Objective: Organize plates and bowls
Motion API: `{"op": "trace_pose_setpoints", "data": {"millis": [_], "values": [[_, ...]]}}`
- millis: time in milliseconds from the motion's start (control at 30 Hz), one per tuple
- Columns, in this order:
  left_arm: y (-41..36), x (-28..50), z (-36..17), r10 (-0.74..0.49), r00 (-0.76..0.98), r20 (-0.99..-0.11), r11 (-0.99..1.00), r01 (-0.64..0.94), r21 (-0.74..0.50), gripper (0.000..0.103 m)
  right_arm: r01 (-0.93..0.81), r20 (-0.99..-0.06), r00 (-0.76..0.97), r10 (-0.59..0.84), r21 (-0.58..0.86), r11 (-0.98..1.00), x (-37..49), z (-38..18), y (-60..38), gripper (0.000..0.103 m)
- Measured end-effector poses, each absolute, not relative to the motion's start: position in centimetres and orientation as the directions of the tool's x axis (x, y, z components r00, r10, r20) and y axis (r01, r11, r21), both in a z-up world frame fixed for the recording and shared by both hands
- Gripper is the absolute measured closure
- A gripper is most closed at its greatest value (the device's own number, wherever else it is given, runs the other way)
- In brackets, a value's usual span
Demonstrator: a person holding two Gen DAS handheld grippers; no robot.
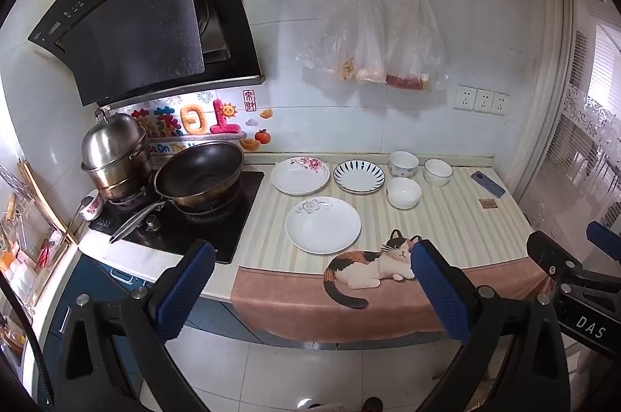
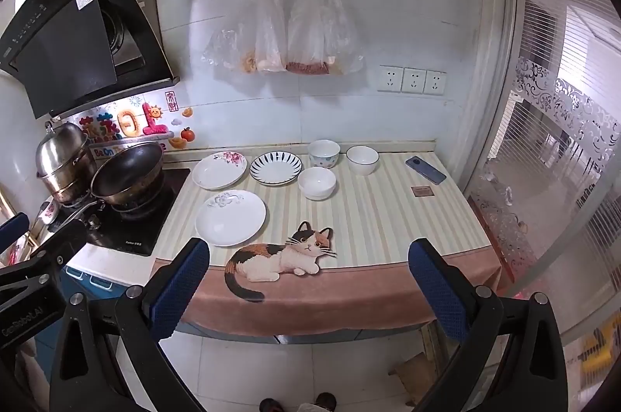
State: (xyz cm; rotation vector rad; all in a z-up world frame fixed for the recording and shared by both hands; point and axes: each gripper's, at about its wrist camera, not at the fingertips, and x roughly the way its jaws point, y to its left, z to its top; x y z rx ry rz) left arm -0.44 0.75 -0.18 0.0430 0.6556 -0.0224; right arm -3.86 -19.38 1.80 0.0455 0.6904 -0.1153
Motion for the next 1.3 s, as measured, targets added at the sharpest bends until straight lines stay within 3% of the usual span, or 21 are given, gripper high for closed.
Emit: {"op": "trace_pose_setpoints", "data": {"millis": [1300], "values": [[0.7,0.1,0.2,-0.004,0.797,-0.604,0.999,0.030,0.034,0.000,0.133,-0.639,0.762,-0.103,-0.001,0.991,-2.9,2.6,-19.0,0.000]]}}
